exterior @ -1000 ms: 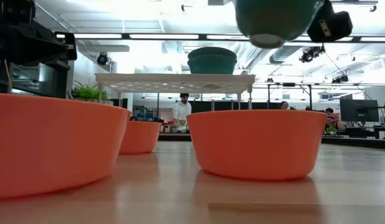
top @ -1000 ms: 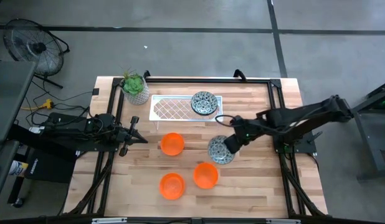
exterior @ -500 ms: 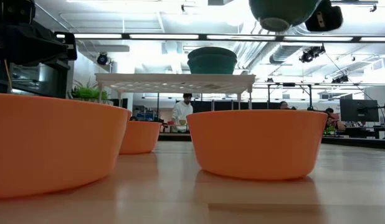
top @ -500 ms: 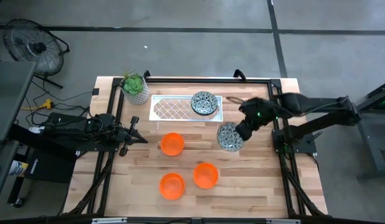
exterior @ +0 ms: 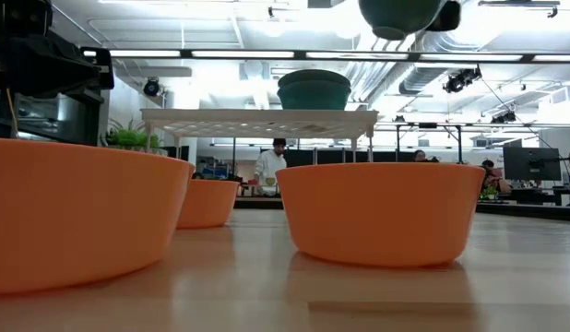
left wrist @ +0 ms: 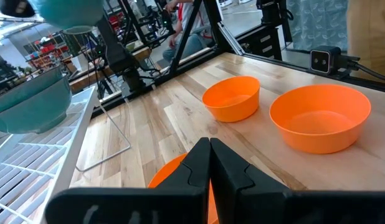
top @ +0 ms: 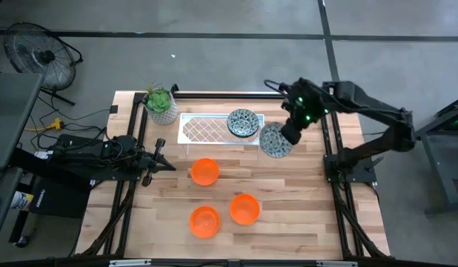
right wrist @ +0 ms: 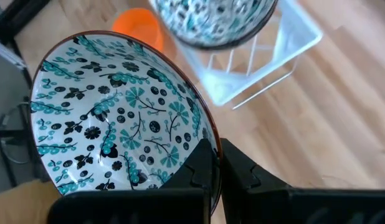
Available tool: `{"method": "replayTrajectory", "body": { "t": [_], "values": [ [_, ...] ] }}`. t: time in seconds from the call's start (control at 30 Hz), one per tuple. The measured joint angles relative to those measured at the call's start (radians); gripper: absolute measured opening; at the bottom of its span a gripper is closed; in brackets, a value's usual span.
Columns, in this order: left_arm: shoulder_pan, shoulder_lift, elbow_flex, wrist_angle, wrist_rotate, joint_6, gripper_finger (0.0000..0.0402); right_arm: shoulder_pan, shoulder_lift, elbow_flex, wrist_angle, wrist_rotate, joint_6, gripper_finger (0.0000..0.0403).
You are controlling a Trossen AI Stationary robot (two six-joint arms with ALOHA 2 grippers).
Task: Pick & Place Mini bowls
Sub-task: Stack the white patterned bowl on the white patterned bowl on the shelf
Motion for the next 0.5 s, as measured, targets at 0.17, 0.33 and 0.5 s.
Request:
{"method": "replayTrajectory", "body": {
  "t": [0.17, 0.33, 0.5],
  "values": [
    [0.000, 0.000, 0.000, 0.000, 0.000, 0.000, 0.0000, -0.059, 0.121, 0.133, -0.039, -0.001, -0.068, 0.0000],
    [0.000, 0.000, 0.000, 0.000, 0.000, 0.000, 0.0000, -0.102, 0.246, 0.265, -0.047, -0.003, -0.070, 0.0000],
    [0.000, 0.000, 0.000, 0.000, 0.000, 0.000, 0.0000, -0.132, 0.362, 0.380, -0.047, -0.012, -0.029, 0.0000]
  ]
}}
